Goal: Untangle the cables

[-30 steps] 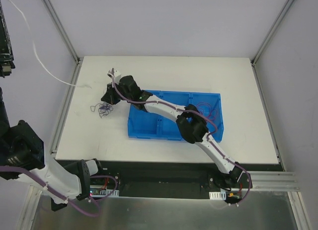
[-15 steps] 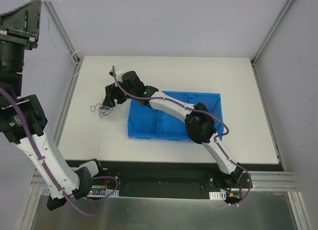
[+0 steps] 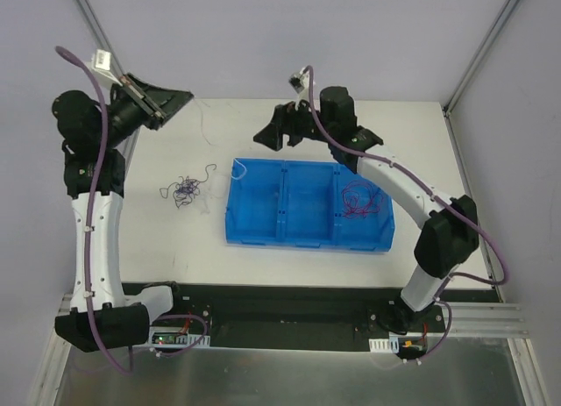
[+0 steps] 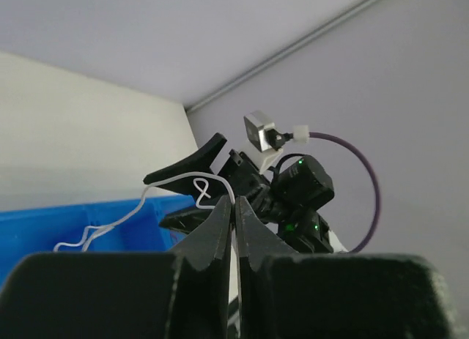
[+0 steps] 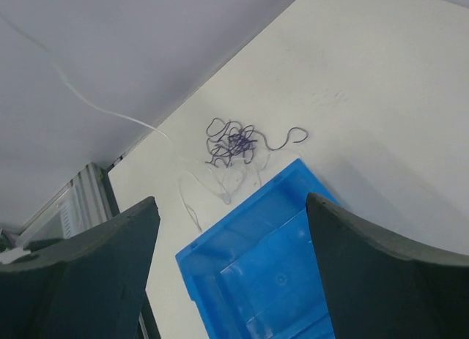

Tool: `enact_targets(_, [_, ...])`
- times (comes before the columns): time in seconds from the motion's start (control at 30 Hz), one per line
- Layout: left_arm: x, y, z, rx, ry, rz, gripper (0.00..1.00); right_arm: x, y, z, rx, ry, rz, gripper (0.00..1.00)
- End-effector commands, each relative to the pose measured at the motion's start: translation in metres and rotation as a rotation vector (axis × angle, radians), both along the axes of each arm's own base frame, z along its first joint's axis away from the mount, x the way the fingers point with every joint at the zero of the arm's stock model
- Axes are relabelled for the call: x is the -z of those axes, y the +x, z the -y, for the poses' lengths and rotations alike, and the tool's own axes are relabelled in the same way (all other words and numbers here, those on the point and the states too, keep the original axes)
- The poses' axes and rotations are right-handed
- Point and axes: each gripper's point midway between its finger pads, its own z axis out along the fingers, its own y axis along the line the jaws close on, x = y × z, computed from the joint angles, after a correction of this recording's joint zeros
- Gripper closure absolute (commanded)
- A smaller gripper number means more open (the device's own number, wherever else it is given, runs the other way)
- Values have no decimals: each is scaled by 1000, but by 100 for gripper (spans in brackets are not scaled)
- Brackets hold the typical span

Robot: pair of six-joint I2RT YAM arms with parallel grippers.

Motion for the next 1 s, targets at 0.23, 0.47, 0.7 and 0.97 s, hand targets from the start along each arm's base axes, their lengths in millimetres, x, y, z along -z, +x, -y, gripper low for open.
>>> enact_targets(0.23, [71, -16, 75, 322, -9, -31, 100, -31, -94, -27, -207, 181, 295, 20])
enact_targets(0.47, [93, -19, 78, 219, -145, -112, 100, -36, -83, -30, -72, 308, 249, 37])
enact_targets(0.7, [108, -18, 62, 88, -270, -195, 100, -29, -78, -39, -21, 352, 176, 51])
enact_targets(0.97, [129, -20, 72, 111, -327, -295, 100, -24, -80, -46, -14, 339, 181, 51])
